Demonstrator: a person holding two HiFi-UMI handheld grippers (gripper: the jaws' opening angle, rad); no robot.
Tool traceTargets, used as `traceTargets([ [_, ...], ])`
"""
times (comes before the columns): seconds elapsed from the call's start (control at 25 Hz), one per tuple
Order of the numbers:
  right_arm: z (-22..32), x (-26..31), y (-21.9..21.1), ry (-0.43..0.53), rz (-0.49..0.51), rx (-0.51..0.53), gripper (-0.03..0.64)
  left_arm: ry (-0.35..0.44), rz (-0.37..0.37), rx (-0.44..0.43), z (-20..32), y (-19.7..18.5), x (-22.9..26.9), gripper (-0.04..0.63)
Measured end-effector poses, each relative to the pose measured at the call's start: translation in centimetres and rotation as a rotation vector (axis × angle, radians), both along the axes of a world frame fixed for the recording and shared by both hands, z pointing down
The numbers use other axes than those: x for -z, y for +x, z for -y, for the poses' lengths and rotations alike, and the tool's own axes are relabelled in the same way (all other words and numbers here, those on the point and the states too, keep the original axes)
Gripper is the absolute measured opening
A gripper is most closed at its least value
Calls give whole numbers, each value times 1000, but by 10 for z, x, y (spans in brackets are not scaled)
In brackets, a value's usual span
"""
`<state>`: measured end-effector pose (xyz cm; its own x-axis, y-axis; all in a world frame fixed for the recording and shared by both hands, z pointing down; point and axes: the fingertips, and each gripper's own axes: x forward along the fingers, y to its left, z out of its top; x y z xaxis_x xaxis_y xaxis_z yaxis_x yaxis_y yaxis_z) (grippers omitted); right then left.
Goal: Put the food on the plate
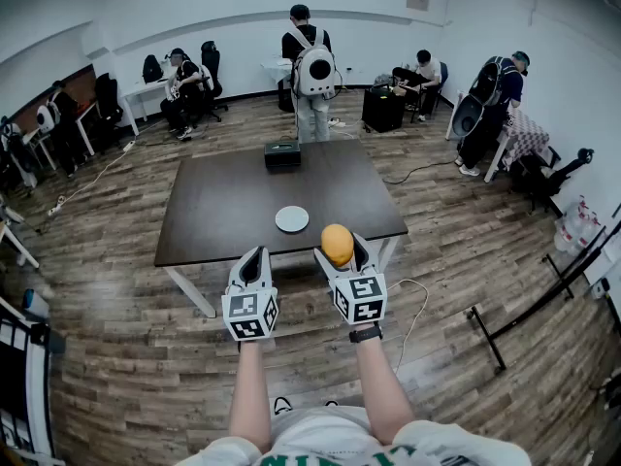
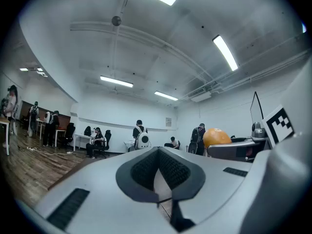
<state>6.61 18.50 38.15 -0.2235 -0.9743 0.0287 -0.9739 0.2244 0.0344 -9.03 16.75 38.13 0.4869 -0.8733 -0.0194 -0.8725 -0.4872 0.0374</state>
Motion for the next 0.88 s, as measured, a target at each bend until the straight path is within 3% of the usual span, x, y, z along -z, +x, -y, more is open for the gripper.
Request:
traceTargets([
  [0.2, -12, -3, 28, 6, 2, 21, 360, 12, -14, 15, -10, 23, -1, 11],
  [0.4, -18, -7, 41, -16, -165, -15, 362, 30, -10, 35, -14, 39, -1, 12],
  [0.72, 17, -33, 51, -72, -7, 31, 362, -9, -4, 21, 10, 62, -16, 11],
  [0.88, 53, -42, 55, -91, 22, 31, 362, -20, -6, 23, 44, 68, -24, 12],
])
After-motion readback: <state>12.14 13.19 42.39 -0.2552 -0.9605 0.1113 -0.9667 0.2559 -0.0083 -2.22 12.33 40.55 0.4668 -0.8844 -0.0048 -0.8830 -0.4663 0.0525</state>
